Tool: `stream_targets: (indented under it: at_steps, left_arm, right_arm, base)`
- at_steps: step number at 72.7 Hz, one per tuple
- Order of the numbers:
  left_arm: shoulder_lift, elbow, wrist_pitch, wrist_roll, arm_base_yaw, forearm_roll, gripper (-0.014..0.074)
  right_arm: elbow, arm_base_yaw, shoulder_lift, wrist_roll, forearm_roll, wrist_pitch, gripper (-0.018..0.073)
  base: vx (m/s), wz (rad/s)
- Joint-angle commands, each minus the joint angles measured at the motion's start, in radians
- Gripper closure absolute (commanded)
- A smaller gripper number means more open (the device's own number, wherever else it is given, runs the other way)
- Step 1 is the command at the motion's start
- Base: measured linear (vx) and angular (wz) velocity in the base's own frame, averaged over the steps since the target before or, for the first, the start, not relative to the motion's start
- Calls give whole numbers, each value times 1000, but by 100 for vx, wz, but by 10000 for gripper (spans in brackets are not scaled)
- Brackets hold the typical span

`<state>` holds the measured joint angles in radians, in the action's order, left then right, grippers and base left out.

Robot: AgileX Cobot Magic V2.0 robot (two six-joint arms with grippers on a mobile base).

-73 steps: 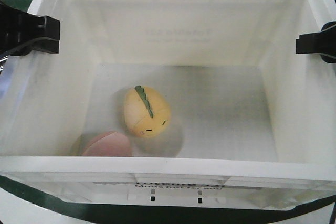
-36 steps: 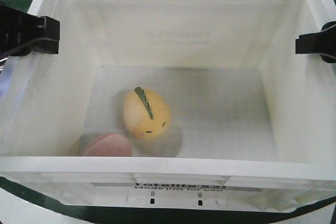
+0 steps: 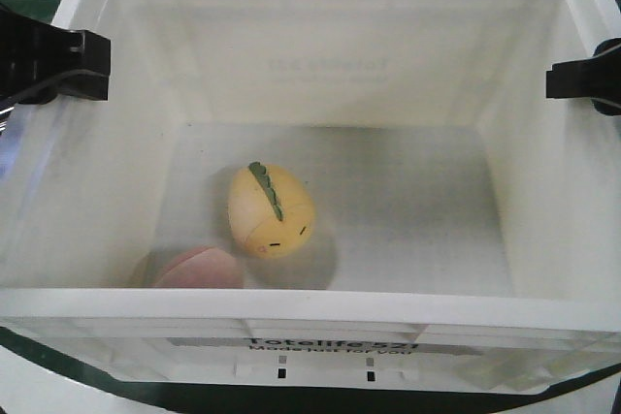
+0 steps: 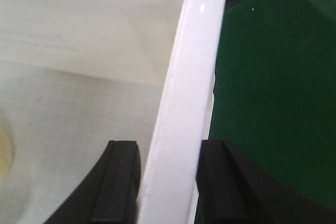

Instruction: Place moving items into box and shelve

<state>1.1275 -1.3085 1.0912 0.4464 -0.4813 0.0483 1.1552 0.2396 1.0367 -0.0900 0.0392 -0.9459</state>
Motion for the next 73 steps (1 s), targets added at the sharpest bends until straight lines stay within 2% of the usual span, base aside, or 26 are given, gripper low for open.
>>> stream_targets:
  at_steps: [1,73]
  left_arm:
    - [-39,-38,-105,-1,3,52,602]
    - [-39,-38,-105,-1,3,52,602]
  right_arm:
    - [39,-10,-26,5,-66,113,565]
    - [39,-10,-26,5,-66,113,565]
  base:
    - [0,0]
    - [-7,2]
